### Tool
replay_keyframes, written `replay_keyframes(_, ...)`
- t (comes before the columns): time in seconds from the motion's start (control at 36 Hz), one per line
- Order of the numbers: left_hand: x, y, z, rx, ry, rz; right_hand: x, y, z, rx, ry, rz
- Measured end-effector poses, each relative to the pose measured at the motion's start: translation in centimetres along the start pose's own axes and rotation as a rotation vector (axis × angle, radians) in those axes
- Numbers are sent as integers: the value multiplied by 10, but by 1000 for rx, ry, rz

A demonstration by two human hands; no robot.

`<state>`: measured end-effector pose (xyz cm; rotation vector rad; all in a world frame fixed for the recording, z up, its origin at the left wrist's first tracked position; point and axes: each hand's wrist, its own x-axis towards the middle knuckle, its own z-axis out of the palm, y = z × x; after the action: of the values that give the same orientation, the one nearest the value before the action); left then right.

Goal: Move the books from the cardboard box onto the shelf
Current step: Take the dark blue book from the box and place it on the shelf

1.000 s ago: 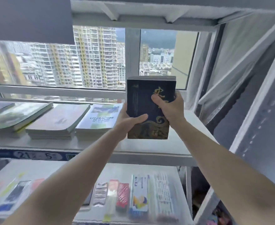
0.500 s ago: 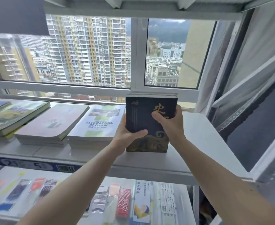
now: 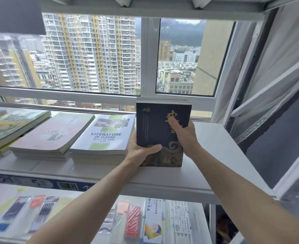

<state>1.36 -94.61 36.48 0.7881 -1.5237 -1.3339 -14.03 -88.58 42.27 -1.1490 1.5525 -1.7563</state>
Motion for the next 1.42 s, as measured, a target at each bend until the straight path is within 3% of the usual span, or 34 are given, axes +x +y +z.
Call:
replay_keyframes(0.14,7,20,6,3,-7,-184,23,-19,2,-97,68,10)
replay_keyframes(0.28,25,60,2,63,-73,-456,60,-30,3,-88,101,375)
replay_keyframes(0.5,37,48,7,602,-19,-395,79,10,12,-278,-31,744)
replay_keyframes(0.64,38,51,10,900,-102,-348,83,25,18,-373,-35,763)
replay_keyframes(0.78,42,53,9,988,-148,-379,89,36,20,-431,-47,768)
replay_keyframes(0.97,48,51,11,1126,-187,-367,87,44,28,-444,87,647)
replay_keyframes(1.28,53,58,19,1332,-192,-241,77,33,28,-928,152,470)
replay_keyframes(1.42,52,64,25,1448,-190,-148,74,34,12,-922,129,426)
